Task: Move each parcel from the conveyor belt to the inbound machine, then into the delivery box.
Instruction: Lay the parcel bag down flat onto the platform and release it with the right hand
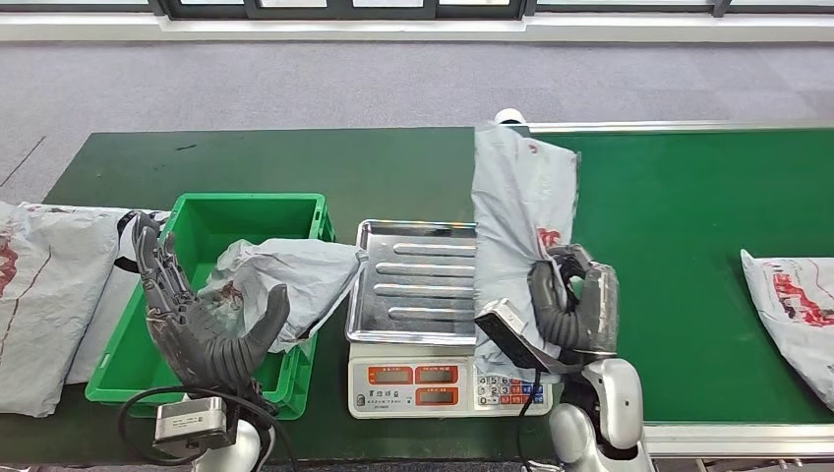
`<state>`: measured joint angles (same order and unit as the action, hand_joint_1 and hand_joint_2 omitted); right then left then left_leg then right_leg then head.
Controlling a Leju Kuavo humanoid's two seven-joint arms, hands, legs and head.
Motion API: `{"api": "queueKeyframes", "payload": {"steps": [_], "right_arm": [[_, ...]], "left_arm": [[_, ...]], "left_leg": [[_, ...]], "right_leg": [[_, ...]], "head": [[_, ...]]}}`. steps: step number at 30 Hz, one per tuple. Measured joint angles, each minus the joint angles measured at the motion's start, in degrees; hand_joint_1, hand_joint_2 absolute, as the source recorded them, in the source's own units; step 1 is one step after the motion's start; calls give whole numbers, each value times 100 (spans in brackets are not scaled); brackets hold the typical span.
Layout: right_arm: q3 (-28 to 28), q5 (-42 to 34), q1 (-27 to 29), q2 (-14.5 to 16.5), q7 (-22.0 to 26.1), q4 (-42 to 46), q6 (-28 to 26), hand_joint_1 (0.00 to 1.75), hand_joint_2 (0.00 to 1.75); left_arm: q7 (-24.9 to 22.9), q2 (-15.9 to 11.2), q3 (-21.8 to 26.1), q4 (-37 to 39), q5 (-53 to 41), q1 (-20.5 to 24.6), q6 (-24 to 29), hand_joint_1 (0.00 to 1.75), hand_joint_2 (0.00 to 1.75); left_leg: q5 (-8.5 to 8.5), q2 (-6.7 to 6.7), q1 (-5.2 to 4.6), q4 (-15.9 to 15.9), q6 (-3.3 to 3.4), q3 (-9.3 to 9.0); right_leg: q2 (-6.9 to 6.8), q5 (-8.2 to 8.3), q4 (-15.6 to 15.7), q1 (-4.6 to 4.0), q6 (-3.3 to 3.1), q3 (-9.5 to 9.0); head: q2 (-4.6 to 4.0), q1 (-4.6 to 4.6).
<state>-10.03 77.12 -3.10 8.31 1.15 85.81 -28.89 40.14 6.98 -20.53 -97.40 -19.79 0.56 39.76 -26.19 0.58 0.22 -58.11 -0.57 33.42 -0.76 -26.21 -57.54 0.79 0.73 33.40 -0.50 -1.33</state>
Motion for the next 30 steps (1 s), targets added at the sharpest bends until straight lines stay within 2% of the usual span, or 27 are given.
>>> {"api": "queueKeyframes", "payload": {"steps": [8, 18, 22, 26, 30], "right_arm": [[-653, -295, -485, 98, 25, -1108, 319, 175, 175], [-811, -372, -658, 136, -43, -1644, 511, 175, 175], [-842, -381, -706, 140, -65, -1760, 574, 1, 175], [-861, -436, -730, 152, -71, -1876, 581, 0, 175], [-861, -595, -719, 176, 33, -1910, 527, 0, 0]], "left_arm": [[-45, 21, -94, 18, 3, 33, 0, 0, 175], [-112, 62, -143, 11, -1, 36, -1, 0, 175], [-144, 70, -146, 11, -1, 46, -19, 0, 175], [-203, 91, -152, 11, -27, 71, -65, 0, 175], [-225, 108, -153, 10, -73, 68, -70, 0, 175]], "left_leg": [[2, -3, 1, 0, 0, 2], [1, -4, 0, 0, 0, 5], [1, -3, 0, 0, 0, 4], [2, -4, 0, 0, 0, 4], [2, -3, 0, 0, 0, 4]], "right_leg": [[-2, 4, -1, 0, -2, 0], [-3, 3, 0, 0, -2, 4], [-2, 3, 0, 0, -2, 4], [-2, 4, -1, 0, -2, 3], [-1, 4, -1, 0, -2, 4]], "head": [[0, 0], [0, 0], [0, 0], [0, 0], [0, 0]]}}
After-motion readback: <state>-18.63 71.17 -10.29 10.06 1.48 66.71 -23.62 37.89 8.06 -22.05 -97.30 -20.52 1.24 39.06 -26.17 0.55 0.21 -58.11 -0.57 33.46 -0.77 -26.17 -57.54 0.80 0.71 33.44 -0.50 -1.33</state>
